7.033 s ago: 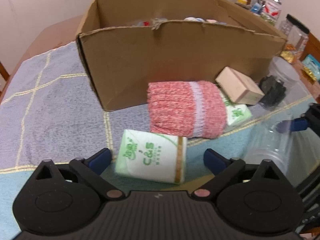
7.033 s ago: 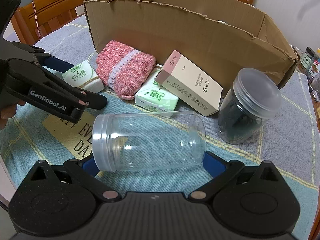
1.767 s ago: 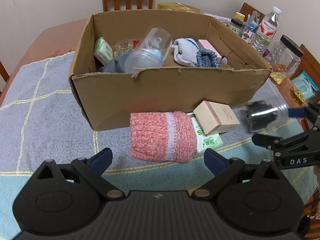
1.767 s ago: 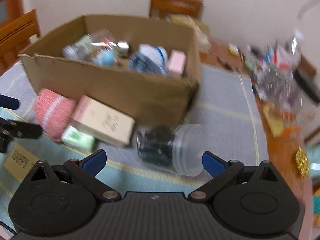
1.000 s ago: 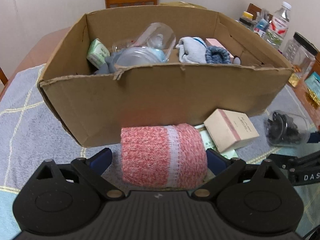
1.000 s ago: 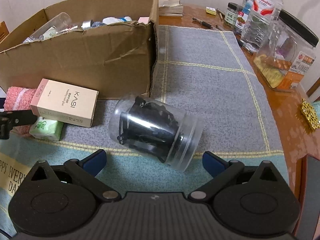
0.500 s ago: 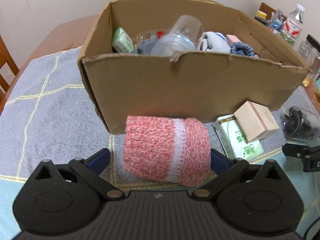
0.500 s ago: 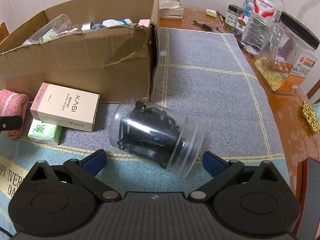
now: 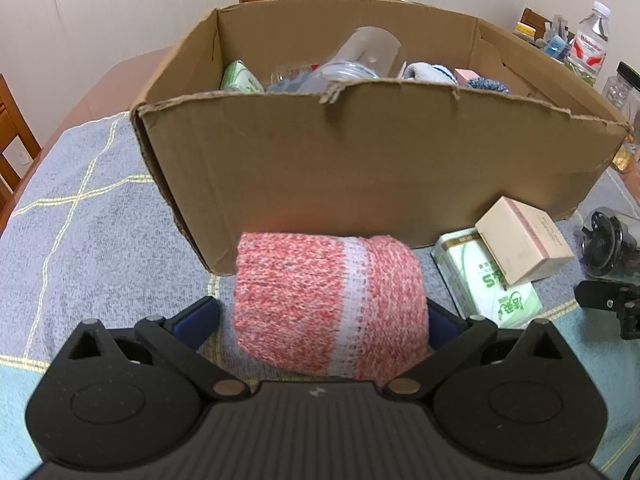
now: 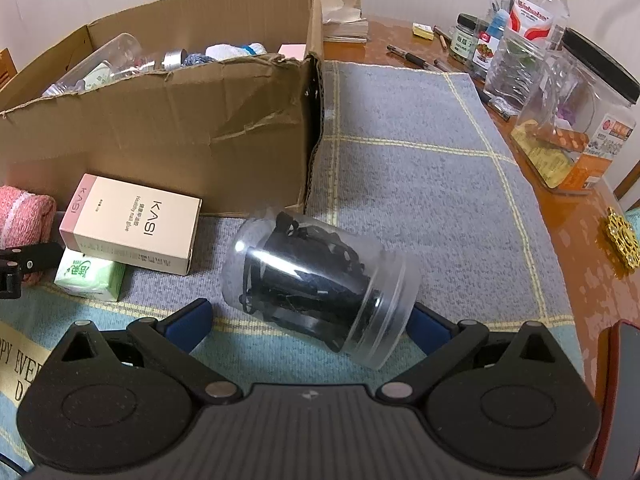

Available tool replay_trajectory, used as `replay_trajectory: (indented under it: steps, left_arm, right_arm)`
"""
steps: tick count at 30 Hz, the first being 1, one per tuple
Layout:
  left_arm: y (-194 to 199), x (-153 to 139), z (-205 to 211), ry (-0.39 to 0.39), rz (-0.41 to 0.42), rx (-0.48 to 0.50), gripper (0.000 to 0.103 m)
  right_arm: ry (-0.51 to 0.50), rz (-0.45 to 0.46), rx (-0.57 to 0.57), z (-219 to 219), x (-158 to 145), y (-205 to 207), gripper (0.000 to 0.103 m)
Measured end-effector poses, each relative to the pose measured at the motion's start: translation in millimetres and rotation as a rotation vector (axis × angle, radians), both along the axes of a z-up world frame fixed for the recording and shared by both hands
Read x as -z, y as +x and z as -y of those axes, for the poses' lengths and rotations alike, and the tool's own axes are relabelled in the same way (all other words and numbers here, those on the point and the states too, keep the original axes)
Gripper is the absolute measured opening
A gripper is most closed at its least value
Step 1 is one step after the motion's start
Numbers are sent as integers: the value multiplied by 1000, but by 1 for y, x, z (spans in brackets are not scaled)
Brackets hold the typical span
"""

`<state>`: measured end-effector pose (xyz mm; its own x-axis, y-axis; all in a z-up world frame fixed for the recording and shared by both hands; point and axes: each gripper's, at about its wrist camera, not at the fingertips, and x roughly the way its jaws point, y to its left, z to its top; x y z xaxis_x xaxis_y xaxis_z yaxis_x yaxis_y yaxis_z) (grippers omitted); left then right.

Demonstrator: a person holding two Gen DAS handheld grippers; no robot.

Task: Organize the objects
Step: 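Grasp the pink knit sock with the left tool while the right tool grasps the black-tie jar, then carry the pink sock and black-tie jar into the box and release both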

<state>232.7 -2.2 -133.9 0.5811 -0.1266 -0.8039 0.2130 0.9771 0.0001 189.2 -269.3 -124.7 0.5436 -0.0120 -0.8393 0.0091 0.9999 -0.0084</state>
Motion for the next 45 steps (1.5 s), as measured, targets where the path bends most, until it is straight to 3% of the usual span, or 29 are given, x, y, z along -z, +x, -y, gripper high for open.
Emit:
replay_trajectory:
  steps: [17, 25, 36, 43, 45]
  left_arm:
    - [-2, -2, 8, -25, -10, 69, 100]
    - [5, -9, 0, -57, -14, 44, 89]
    - [5, -24, -3, -30, -40, 143, 73]
    - [4, -49, -10, -40, -60, 198, 71]
    - [-16, -56, -21, -51, -60, 213, 71]
  right_arm:
    - [55, -3, 56, 1, -14, 15, 102]
    - [19, -24, 69, 1, -16, 16, 85]
    - [30, -54, -11, 3, -28, 9, 84]
    - [11, -59, -83, -1, -41, 1, 84]
    - [25, -62, -99, -1, -47, -1, 84]
